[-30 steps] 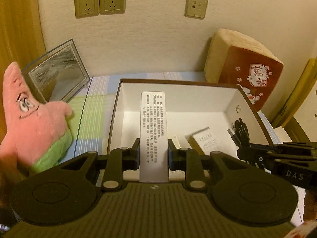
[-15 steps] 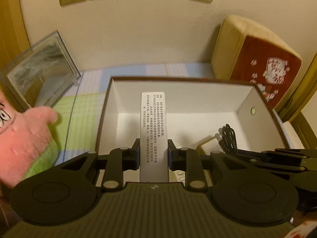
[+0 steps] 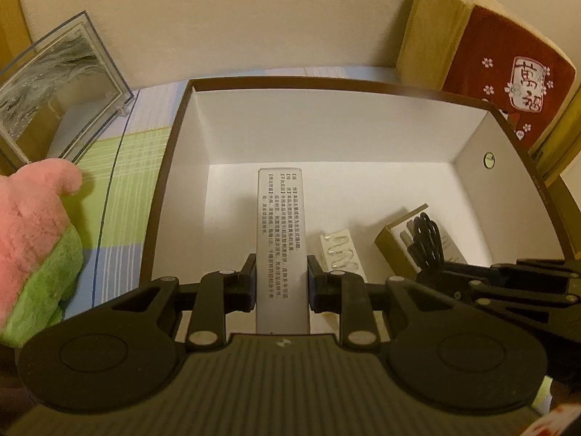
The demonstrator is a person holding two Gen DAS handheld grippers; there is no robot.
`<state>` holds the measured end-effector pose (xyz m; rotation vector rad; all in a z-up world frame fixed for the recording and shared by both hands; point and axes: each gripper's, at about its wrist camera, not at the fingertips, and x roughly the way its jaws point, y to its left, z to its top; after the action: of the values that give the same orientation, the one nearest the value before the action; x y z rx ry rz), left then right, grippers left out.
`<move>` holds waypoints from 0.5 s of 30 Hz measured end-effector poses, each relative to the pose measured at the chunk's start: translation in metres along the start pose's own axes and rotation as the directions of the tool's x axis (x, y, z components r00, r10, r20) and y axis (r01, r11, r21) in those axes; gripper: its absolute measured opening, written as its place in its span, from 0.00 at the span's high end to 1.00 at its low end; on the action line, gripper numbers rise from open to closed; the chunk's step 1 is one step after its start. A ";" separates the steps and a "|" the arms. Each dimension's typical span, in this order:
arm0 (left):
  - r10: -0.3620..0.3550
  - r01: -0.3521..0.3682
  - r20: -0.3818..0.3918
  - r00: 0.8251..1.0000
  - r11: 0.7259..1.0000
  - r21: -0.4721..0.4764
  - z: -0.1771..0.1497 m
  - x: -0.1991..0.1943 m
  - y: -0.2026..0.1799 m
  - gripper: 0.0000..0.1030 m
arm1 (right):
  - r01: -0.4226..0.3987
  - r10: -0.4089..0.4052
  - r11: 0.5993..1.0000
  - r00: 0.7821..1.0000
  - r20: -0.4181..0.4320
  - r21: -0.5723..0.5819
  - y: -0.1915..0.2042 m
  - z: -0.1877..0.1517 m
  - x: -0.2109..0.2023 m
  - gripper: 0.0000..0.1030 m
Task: Organize rigid objects
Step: 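Open the left tool to release the slim white box while the right tool releases the cable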
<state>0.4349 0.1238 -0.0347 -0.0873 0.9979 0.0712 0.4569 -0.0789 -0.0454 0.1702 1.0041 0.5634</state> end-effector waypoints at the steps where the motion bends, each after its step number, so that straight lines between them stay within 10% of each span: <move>1: -0.004 0.004 0.004 1.000 1.000 0.006 0.000 0.000 0.000 0.79 | 0.000 0.000 1.000 1.000 -0.002 0.003 0.000 0.000 0.000 0.90; 4: -0.006 0.006 0.021 1.000 1.000 0.010 0.001 -0.003 0.000 0.65 | -0.001 0.001 1.000 1.000 0.000 0.011 0.001 0.000 0.002 0.89; 15: -0.006 0.005 0.045 0.999 1.000 0.026 0.000 -0.015 0.004 0.61 | -0.018 0.018 1.000 0.998 0.063 -0.009 0.004 0.001 -0.006 0.88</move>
<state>0.4267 0.1276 -0.0225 -0.0642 0.9536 0.0551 0.4541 -0.0784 -0.0390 0.1888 0.9393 0.5749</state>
